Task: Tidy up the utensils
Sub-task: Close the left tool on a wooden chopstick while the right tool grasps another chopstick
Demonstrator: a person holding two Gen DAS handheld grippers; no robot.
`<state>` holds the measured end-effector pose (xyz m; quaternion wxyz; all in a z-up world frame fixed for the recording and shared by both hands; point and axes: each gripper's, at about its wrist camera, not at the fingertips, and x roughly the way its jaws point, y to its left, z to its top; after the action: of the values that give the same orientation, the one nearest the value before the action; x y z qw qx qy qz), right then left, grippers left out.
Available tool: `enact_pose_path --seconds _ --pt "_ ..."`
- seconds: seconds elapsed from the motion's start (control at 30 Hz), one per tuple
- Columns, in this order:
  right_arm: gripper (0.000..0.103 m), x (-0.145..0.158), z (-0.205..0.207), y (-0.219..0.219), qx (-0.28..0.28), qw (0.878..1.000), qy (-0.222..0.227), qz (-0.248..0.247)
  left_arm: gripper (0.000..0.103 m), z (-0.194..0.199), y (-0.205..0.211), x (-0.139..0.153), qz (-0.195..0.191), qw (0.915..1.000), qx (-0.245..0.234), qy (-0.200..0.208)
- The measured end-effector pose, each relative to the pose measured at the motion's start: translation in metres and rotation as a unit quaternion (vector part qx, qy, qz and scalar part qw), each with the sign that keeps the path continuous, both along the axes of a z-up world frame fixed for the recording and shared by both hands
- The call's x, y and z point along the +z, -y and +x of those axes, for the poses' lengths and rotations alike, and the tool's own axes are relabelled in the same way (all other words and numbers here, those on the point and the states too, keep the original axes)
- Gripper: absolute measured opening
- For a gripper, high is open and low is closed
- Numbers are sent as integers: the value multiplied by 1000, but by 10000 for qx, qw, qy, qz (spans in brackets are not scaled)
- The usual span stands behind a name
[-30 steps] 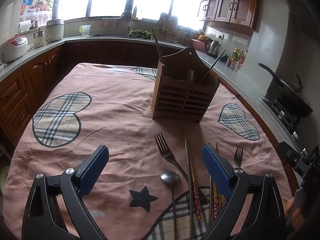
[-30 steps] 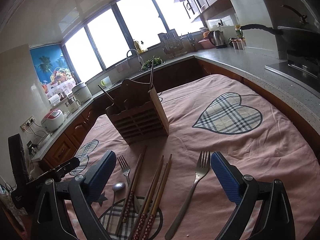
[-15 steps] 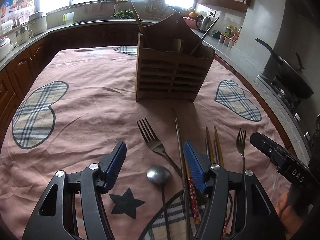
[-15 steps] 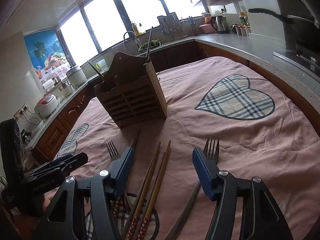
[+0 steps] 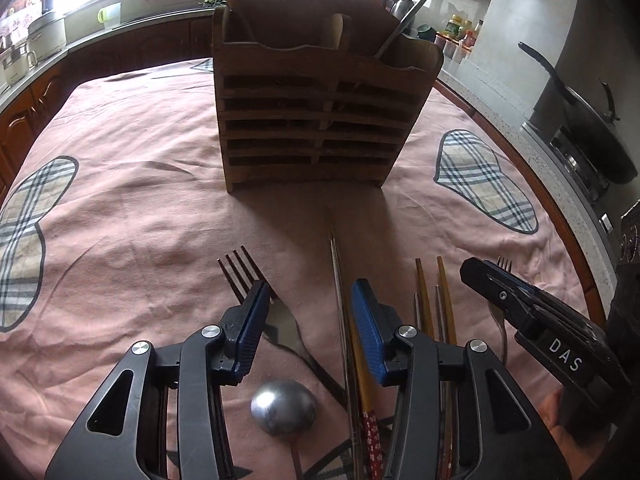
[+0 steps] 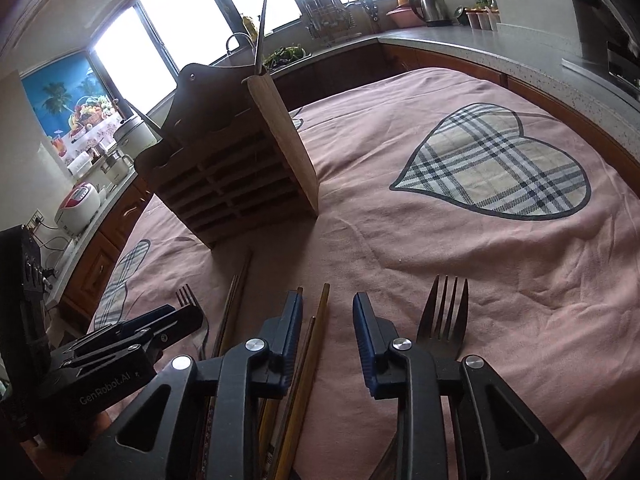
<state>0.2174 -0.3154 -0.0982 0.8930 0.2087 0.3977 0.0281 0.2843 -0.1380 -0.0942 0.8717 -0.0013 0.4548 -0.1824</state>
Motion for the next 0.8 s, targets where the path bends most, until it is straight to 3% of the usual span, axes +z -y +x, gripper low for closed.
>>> enact_pose_path --seconds 0.33,0.43,0.5,0.8 --pt "17 -18 24 -3 136 9993 -332 61 32 24 13 -17 10 9995 -165 -263" --pt "13 -20 27 -4 153 9993 -346 55 23 28 16 -18 6 9995 -191 -245" --pt "8 -20 27 -4 171 9992 -347 71 11 31 17 -19 -35 9994 -222 -264" --pt "6 -12 22 -1 178 9995 -232 124 8 25 12 -11 -222 9991 -302 -209"
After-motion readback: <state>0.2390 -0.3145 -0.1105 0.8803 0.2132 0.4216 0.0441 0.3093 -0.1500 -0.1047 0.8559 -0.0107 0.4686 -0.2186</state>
